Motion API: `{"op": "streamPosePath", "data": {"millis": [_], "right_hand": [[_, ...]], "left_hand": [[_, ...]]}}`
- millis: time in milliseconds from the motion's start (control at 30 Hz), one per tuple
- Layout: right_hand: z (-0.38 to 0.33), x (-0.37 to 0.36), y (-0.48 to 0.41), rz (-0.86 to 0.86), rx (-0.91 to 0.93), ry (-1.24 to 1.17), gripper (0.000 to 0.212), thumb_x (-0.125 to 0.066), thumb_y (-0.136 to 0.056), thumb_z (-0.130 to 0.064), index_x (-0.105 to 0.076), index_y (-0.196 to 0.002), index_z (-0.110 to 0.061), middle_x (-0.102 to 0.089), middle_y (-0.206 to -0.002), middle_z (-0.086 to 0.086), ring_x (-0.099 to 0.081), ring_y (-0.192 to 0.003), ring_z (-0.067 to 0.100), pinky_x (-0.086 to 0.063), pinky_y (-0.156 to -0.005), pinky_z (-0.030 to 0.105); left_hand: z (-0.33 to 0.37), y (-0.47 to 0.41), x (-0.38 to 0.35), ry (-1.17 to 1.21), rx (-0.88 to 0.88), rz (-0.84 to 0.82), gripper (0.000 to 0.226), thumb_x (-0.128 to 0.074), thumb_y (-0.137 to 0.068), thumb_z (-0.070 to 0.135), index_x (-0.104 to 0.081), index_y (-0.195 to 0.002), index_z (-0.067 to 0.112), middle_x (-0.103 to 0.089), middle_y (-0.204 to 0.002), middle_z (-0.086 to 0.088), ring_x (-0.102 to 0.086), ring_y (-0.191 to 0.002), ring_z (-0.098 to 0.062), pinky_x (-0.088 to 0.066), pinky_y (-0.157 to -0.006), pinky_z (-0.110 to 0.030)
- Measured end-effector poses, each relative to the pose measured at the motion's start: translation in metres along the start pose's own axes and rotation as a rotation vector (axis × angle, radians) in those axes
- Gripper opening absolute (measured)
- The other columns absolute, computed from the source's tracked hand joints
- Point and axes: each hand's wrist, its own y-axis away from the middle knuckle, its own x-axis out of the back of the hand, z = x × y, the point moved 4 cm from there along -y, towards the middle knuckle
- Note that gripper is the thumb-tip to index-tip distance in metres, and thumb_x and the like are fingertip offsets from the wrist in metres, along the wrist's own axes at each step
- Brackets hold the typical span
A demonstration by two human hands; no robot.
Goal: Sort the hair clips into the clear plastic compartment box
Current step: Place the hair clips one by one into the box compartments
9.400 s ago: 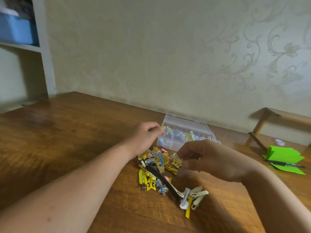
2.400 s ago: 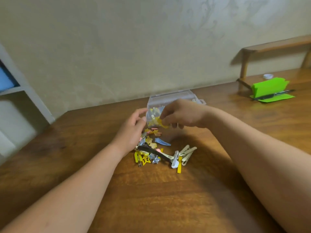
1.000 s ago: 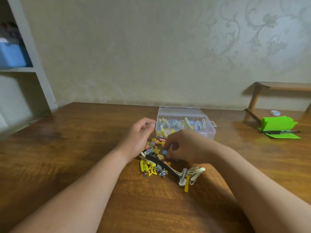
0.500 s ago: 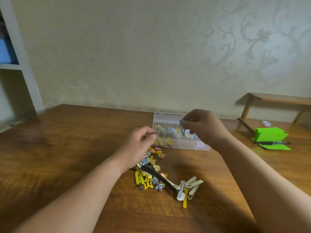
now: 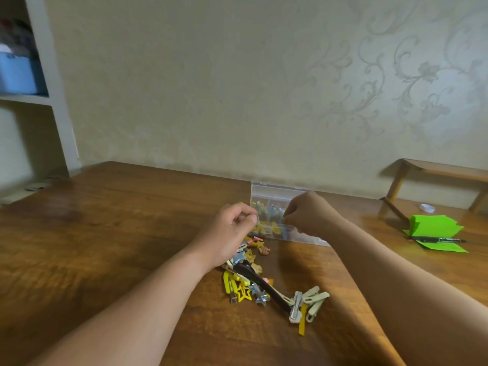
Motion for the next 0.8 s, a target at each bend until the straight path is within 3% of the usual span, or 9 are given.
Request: {"op": "streamPosePath", "data": {"millis": [200, 367, 500, 667, 800], "right_hand": [[-0.005, -0.005, 0.01, 0.071, 0.022, 0.0, 0.012, -0.071, -0.097, -0.03, -0.081, -0.099, -0.024, -0.077, -0.095, -0.006, -0.069, -0.081, 0.011, -0.062, -0.073, 0.032], [0.001, 0.014, 0.028, 0.214, 0.058, -0.136, 0.014, -0.065, -0.1, -0.032, -0.078, -0.1, -0.026, -0.076, -0.094, -0.009, -0.068, -0.081, 0.009, -0.063, -0.078, 0.039], [-0.011, 0.021, 0.061, 0.266, 0.204, -0.317, 0.011, -0.066, -0.1, -0.029, -0.077, -0.098, -0.028, -0.072, -0.09, -0.019, -0.064, -0.083, -0.005, -0.051, -0.07, 0.02], [-0.022, 0.02, 0.084, 0.117, 0.352, -0.223, 0.009, -0.068, -0.1, -0.032, -0.076, -0.095, -0.032, -0.073, -0.089, -0.018, -0.064, -0.08, -0.005, -0.042, -0.061, 0.004], [-0.02, 0.021, 0.088, -0.265, 0.413, -0.134, 0.008, -0.073, -0.097, -0.032, -0.075, -0.091, -0.038, -0.071, -0.081, -0.021, -0.065, -0.078, -0.009, -0.045, -0.065, 0.009]], "left_hand": [[0.001, 0.003, 0.002, -0.003, -0.003, -0.004, 0.025, -0.055, -0.109, 0.041, -0.069, -0.128, 0.036, -0.065, -0.116, 0.012, -0.061, -0.108, -0.004, -0.052, -0.096, -0.03], [0.003, 0.003, 0.002, -0.011, -0.003, -0.007, 0.026, -0.054, -0.109, 0.041, -0.069, -0.129, 0.034, -0.065, -0.117, 0.012, -0.061, -0.11, -0.003, -0.051, -0.096, -0.029], [0.003, 0.004, 0.001, 0.02, 0.023, -0.012, 0.025, -0.055, -0.109, 0.043, -0.07, -0.128, 0.036, -0.068, -0.121, 0.014, -0.063, -0.114, -0.007, -0.053, -0.087, -0.033], [0.007, 0.007, 0.0, 0.051, 0.056, -0.018, 0.023, -0.052, -0.111, 0.041, -0.068, -0.127, 0.037, -0.066, -0.122, 0.016, -0.062, -0.11, -0.005, -0.059, -0.077, -0.031], [0.008, 0.01, 0.002, 0.066, 0.062, -0.007, 0.023, -0.053, -0.111, 0.039, -0.069, -0.127, 0.036, -0.065, -0.12, 0.013, -0.062, -0.111, -0.006, -0.059, -0.075, -0.03]]}}
